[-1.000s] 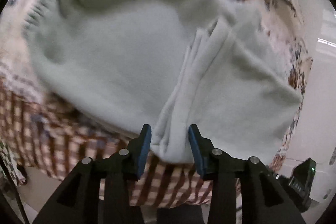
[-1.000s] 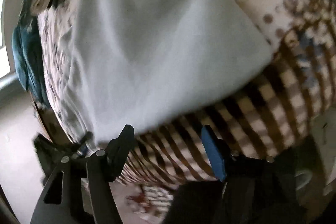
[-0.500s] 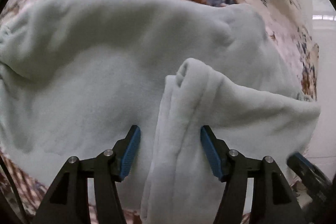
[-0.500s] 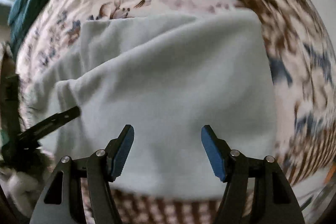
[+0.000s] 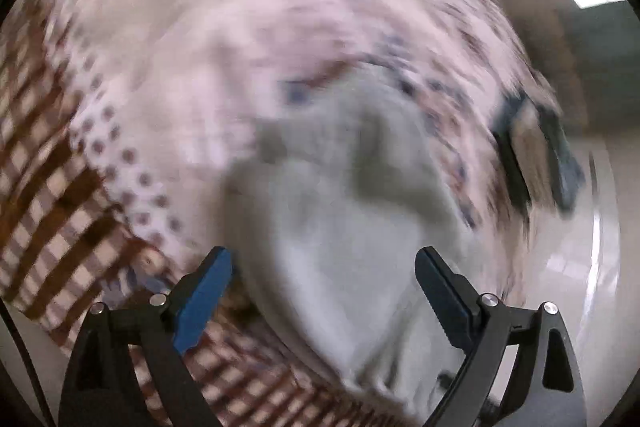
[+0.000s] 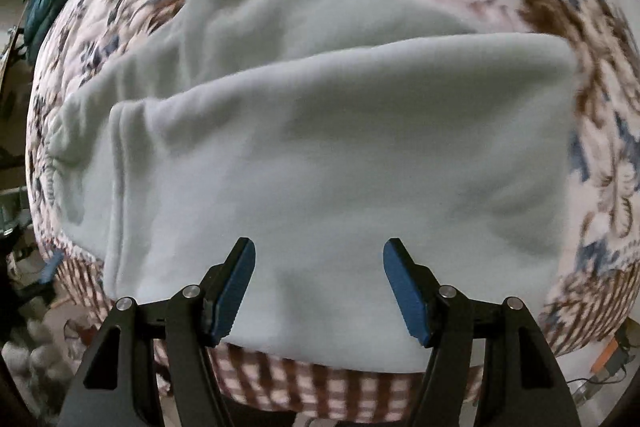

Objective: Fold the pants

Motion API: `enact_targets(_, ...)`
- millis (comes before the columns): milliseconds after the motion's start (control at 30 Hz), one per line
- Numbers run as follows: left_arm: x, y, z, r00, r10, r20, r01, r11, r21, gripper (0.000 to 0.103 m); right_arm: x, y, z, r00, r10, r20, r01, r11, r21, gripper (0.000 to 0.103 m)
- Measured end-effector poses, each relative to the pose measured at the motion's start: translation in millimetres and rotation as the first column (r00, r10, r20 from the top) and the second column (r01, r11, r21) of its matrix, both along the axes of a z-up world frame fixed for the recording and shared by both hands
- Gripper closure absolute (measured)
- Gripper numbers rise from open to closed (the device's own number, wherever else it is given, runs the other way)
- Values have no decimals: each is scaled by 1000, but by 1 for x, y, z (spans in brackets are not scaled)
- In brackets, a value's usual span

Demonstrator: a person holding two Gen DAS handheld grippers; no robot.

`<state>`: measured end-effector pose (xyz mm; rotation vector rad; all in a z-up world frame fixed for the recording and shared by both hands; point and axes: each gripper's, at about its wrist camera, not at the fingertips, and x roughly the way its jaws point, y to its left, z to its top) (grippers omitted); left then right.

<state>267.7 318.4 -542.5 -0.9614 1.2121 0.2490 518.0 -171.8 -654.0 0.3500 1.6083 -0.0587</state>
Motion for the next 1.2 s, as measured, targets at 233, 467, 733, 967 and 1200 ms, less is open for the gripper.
enact_targets(233, 43, 18, -76, 997, 71, -9, -72, 991, -114, 11, 12, 27, -8, 1000, 14, -17, -14, 1000, 7, 34)
enact_targets(467, 79, -18, -25, 980, -82, 179, 92, 995, -45, 28, 13, 48, -17, 1000, 16, -23, -17, 1000, -21, 34)
enact_targets(733, 87, 1, -65, 991, -44, 126, 60, 990, -128, 62, 15, 43, -17, 1000, 1, -24, -2, 998, -63, 34)
enact_targets(967, 80, -74, 53, 917, -222, 331, 213, 975, 64, 66, 6, 13, -6, 996, -85, 29, 85, 996, -7, 34)
enact_targets(1200, 54, -266, 117, 760, -513, 399, 513, 851, 116, 67, -34, -73, -2, 982, -191, 2, 185, 952, 243, 34)
